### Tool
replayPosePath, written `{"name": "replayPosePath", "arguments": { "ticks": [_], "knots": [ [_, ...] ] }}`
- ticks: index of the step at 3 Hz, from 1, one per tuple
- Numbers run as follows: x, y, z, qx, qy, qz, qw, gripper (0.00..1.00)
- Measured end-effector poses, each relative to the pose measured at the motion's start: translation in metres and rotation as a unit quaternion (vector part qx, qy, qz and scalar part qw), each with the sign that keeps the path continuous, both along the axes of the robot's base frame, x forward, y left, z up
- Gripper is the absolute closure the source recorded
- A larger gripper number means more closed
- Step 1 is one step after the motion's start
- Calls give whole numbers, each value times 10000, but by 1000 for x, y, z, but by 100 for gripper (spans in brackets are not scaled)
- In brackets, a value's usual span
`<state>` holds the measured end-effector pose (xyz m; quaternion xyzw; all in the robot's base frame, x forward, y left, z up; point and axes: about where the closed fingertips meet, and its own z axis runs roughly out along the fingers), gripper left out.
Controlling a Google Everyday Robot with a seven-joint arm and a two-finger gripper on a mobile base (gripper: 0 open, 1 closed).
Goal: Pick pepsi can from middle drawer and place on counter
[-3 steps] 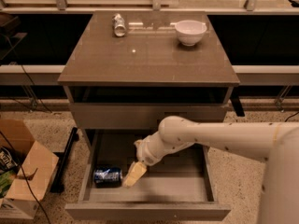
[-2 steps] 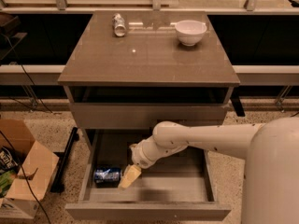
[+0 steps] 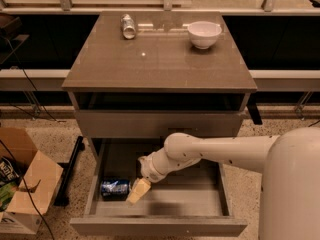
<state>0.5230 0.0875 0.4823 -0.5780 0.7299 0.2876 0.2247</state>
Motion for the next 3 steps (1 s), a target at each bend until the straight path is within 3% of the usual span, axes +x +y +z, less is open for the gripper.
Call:
{"name": "replayPosePath", "arguments": {
  "ticks": [3],
  "knots": [
    [24,68,-70,834,44,-248,9962,0]
  ]
}}
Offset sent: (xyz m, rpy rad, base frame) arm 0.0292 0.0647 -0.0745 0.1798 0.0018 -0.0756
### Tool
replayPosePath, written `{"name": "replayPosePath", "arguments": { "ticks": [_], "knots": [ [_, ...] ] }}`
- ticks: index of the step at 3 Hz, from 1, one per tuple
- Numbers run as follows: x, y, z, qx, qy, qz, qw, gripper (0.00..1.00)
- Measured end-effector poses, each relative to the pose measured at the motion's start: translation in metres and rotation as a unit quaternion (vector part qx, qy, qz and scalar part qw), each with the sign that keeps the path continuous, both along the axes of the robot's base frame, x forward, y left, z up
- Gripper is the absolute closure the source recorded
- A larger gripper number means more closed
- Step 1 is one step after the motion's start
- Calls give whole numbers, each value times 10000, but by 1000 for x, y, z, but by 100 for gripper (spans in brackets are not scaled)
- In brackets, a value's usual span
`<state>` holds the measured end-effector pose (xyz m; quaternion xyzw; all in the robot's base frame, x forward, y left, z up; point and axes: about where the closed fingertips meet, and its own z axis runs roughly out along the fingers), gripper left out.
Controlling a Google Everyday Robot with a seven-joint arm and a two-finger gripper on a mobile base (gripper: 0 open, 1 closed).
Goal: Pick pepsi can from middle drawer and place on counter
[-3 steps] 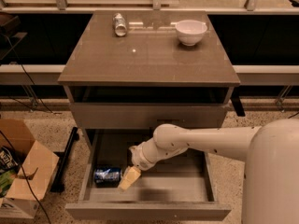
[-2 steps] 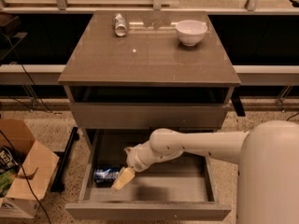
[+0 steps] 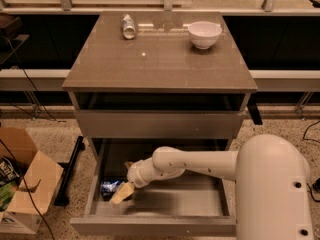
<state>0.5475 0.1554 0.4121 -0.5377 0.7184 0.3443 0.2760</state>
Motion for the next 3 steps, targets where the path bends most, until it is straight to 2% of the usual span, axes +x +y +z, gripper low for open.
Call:
{"name": "replayPosePath", "arguments": {
  "ticks": [1,2,3],
  "knots": [
    [5,16,-26,25,199,-44,9998,0],
    [7,16,-40,-9,316,-196,9993,18],
    [3,12,-42,-61,329,-331,9989,42]
  ]
}}
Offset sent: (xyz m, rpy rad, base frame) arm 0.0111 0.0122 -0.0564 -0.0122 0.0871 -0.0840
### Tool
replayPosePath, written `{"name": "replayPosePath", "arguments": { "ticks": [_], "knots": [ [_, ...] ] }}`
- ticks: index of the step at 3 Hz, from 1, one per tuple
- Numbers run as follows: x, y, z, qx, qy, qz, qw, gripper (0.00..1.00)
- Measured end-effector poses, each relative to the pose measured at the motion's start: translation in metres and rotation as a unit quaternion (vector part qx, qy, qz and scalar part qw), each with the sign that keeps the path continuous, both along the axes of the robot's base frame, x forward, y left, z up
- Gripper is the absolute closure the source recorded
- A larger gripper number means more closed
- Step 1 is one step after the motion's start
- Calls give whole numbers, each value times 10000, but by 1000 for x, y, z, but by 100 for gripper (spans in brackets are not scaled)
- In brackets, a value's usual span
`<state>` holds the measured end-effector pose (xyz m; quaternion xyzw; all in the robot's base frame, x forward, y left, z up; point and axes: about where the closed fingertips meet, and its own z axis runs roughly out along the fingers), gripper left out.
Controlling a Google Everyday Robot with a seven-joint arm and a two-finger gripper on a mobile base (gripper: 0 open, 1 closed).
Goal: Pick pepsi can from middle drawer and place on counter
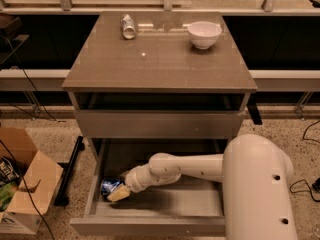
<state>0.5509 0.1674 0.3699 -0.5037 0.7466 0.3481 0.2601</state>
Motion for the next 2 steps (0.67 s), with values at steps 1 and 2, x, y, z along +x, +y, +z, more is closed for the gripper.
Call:
{"name": "replayPosePath", "arguments": {
  "ticks": [1,2],
  "knots": [
    [-4,-7,9,-51,-106,-117,9999,65],
    [-8,-18,35,31,-342,-194,9992,88]
  ]
}}
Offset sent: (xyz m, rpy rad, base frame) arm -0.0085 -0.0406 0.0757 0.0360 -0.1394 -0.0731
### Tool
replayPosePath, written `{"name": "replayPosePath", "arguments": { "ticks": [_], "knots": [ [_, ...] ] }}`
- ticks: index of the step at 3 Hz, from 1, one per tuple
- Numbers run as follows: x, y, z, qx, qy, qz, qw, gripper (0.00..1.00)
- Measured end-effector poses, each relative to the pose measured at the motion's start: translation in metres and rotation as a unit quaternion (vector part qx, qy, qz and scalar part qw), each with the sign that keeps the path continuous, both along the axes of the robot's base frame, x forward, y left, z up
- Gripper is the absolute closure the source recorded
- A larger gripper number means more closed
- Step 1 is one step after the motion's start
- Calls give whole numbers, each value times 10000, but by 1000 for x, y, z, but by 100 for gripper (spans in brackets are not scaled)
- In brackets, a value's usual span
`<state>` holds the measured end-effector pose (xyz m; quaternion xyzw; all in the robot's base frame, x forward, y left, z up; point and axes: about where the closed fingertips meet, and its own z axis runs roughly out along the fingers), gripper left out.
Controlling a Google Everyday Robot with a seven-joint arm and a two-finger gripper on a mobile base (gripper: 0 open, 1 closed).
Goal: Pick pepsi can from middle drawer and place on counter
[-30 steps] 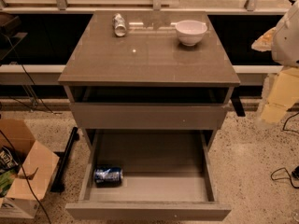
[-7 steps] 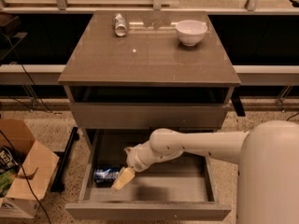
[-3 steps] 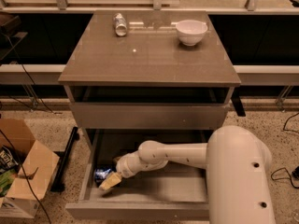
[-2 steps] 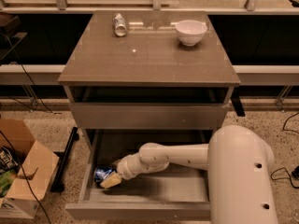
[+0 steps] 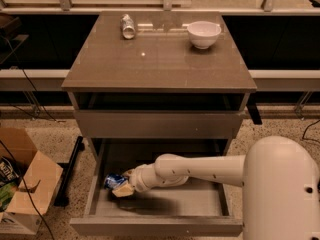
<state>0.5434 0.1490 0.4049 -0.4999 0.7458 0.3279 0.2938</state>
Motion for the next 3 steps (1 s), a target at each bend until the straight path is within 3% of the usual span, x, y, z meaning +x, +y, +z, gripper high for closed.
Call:
{"name": "replayPosePath", "arguments": {
  "ticks": [1,2,3],
  "knots": [
    [-8,-22,32,25,-144,33,9999,100],
    [-26,-52,78,89,-318,52,9994,100],
    [-46,-83,133,181,-709,42,9973,100]
  ]
}}
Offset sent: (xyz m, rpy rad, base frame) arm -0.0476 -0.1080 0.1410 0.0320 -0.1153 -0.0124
